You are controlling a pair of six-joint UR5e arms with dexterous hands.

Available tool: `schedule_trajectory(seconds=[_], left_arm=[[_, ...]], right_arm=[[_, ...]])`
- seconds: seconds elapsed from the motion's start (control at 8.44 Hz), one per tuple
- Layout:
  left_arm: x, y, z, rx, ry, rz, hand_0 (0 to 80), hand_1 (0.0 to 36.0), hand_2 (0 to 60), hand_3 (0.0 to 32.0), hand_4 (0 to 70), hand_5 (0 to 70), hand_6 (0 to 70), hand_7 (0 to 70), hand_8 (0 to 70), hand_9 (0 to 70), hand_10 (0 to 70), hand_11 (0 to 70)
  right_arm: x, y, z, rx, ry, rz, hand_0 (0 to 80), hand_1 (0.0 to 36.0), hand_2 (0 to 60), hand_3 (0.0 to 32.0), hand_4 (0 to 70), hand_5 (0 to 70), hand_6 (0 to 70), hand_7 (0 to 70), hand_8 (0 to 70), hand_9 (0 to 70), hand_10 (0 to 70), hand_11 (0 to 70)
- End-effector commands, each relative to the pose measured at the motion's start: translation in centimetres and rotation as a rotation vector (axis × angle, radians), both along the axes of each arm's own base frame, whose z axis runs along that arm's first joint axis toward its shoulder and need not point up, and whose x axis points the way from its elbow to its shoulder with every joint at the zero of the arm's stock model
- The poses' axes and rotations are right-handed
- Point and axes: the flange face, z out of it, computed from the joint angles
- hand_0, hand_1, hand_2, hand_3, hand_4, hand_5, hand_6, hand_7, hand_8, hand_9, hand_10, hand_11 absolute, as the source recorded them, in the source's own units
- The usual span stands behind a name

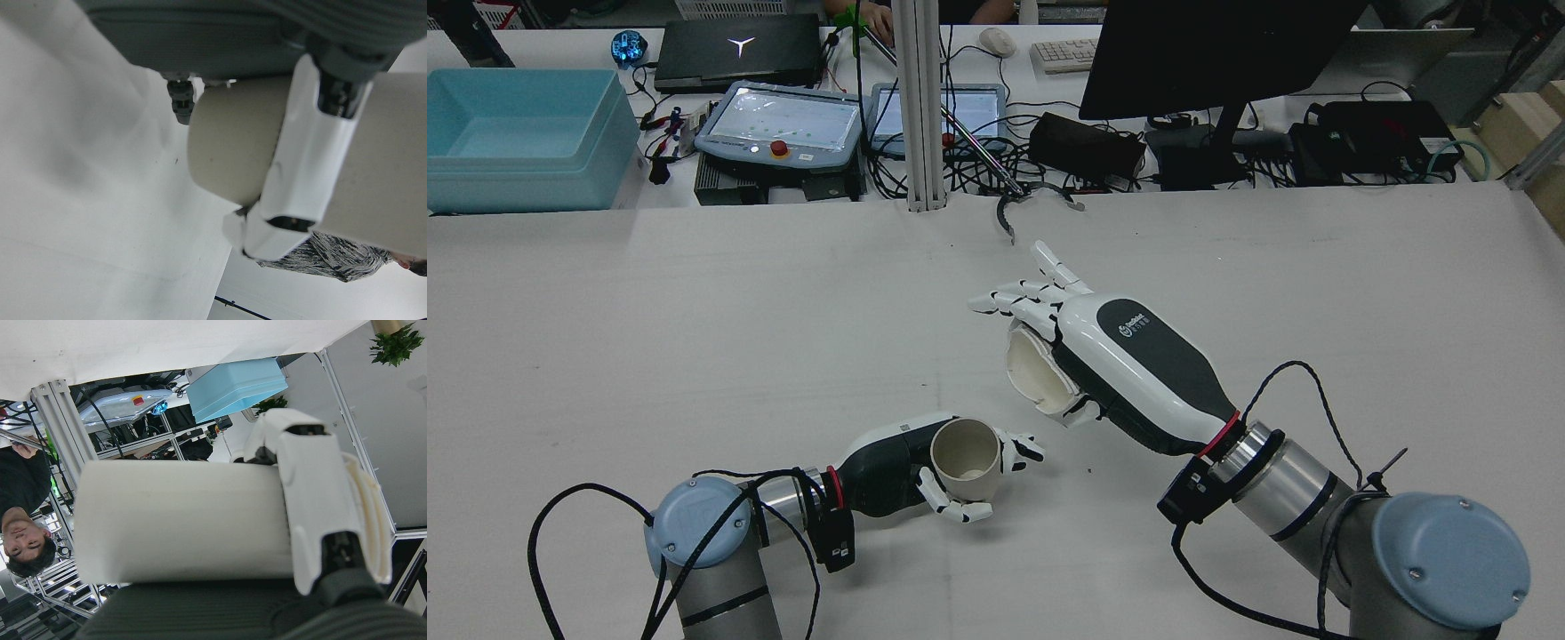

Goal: Pour water

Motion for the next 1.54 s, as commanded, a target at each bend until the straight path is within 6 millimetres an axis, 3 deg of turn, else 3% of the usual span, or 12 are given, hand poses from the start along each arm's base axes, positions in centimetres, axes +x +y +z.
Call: schedule_trajectory(seconds=[0.0,0.24,0.47,0.59,0.71,0.83,0.95,1.07,1.18,1.42], left_arm=[[0.0,0.0,0.1,-0.003,-0.001,-0.003,80.0,36.0,60.0,0.0,70.0,70.0,20.4,25.8,7.8,5.3,7.8,14.7],[0.1,0.1,0.1,-0.002,0.001,-0.002,80.0,36.0,60.0,0.0,70.0,70.0,20.3,25.6,7.7,5.3,7.9,14.9],[-0.1,0.0,0.4,-0.008,-0.002,0.000,80.0,36.0,60.0,0.0,70.0,70.0,20.3,25.5,7.7,5.3,7.9,15.0],[-0.8,-0.8,0.7,-0.014,-0.002,-0.011,80.0,36.0,60.0,0.0,70.0,70.0,20.4,25.5,7.8,5.3,7.9,14.9],[-2.8,-3.0,1.4,-0.032,-0.002,-0.042,80.0,36.0,60.0,0.0,70.0,70.0,20.2,25.3,7.7,5.1,7.8,14.8],[-7.6,-5.9,6.3,-0.074,-0.022,-0.095,80.0,36.0,60.0,0.0,70.0,70.0,19.8,25.0,7.5,4.9,7.6,14.5],[-14.9,-9.1,12.8,-0.103,-0.058,-0.186,80.0,36.0,60.0,0.0,70.0,70.0,19.2,24.2,7.1,4.6,7.6,14.5],[-20.4,-10.0,18.3,-0.145,-0.084,-0.242,80.0,36.0,60.0,0.0,70.0,70.0,19.3,24.4,7.1,4.6,7.6,14.6],[-25.9,-10.4,23.0,-0.179,-0.111,-0.305,80.0,36.0,60.0,0.0,70.0,70.0,19.3,24.5,7.1,4.6,7.6,14.5],[-39.3,-9.2,32.6,-0.262,-0.187,-0.473,80.0,36.0,60.0,0.0,70.0,70.0,19.0,24.7,7.2,5.0,7.6,14.6]], right_arm=[[-1.0,0.2,-4.2,0.065,0.105,0.065,80.0,36.0,58.2,0.0,1.8,21.1,44.0,41.8,14.0,14.2,0.0,0.0],[-1.1,0.1,-4.3,0.067,0.114,0.072,80.0,36.0,58.3,0.0,0.0,21.1,42.1,36.8,13.6,13.4,0.0,0.0],[-0.8,0.0,-3.9,0.054,0.111,0.082,80.0,36.0,57.8,0.0,0.9,20.9,43.2,37.3,14.8,15.1,0.0,0.0],[0.2,-0.9,-3.6,0.026,0.065,0.097,80.0,36.0,57.2,0.0,0.4,20.6,43.0,37.6,15.1,15.6,0.0,0.0],[1.6,-1.9,-2.7,-0.044,-0.034,0.093,80.0,36.0,54.8,0.0,0.1,19.6,41.2,36.9,15.8,16.8,0.0,0.0],[3.9,-3.7,-2.4,-0.099,-0.137,0.115,71.0,36.0,52.4,0.0,8.8,16.8,38.5,39.0,17.3,20.1,0.0,1.7],[6.6,-5.5,-1.2,-0.149,-0.240,0.128,63.2,36.0,52.2,0.0,12.8,15.6,37.8,39.7,17.7,20.8,0.0,0.9],[8.5,-6.1,1.2,-0.251,-0.400,0.146,62.6,36.0,51.5,0.0,12.6,15.3,37.1,40.1,17.8,21.1,0.0,0.0],[10.1,-6.3,3.2,-0.321,-0.533,0.178,59.9,33.5,49.6,0.0,18.9,14.1,36.8,41.7,17.8,21.4,0.0,0.0],[11.6,-7.4,6.9,-0.382,-0.604,0.183,58.7,32.8,50.3,0.0,18.0,14.2,37.1,41.8,18.8,22.8,0.0,1.0]])
